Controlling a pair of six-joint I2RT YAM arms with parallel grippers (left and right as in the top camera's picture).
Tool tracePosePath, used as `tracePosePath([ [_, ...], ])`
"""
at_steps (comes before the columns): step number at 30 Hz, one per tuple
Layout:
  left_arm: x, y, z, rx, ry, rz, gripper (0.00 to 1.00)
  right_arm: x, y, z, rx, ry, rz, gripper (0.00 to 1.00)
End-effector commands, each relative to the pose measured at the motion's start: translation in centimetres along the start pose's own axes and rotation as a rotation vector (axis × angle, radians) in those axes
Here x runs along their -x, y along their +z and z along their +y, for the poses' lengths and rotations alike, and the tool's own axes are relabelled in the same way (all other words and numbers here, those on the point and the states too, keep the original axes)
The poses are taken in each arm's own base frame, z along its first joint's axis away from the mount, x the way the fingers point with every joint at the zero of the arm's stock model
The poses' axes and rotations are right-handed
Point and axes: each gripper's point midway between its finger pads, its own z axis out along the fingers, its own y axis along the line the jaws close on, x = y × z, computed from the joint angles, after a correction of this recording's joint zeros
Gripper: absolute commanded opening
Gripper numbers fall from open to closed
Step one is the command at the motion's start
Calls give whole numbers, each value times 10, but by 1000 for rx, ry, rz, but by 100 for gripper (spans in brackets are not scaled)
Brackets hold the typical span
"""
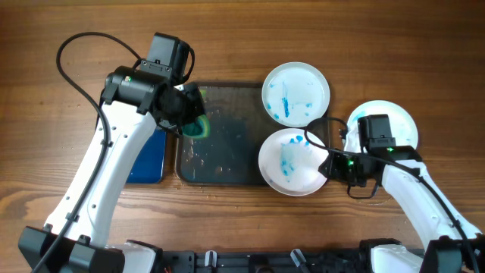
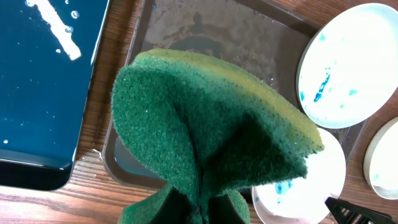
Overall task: Clean dirty plates on tray and stack at the side
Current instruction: 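Grasp the lower-right plate with the right gripper and drag it to tray center, then scrub the centered plate with the sponge in the left gripper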
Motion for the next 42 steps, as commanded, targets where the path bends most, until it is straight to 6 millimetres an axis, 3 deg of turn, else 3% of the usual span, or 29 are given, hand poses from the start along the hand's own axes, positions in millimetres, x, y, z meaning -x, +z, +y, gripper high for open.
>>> tracePosePath([
  [1,0,3,-1,-9,11,12,4,1,1,-9,-70,50,-28,26],
  [6,0,3,-1,-9,11,12,4,6,3,-7,-73,66,-46,18],
  [9,0,3,-1,-9,11,12,4,6,6,-4,-68,52,-44,4],
  [13,0,3,-1,-9,11,12,4,6,4,12,-57,0,-36,4],
  [22,0,3,-1,-9,11,12,4,26,-22,115,-30,-163,-148,4],
  [24,0,3,-1,-9,11,12,4,27,-15,126,-58,-160,-157,4],
  [30,0,3,-1,-9,11,12,4,45,40,156,-145,-156,-147,4],
  [32,0,3,-1,-9,11,12,4,51,50,165,-159,-178,-110,5],
  [34,0,3,-1,-9,11,12,4,53,46,170,-164,-218,-99,8],
  [37,0,3,-1,-8,10,13,4,57,24,174,-213,-285,-78,18],
  [42,-1,12,0,6,9,34,4,59,15,137,-316,-342,-5,26],
])
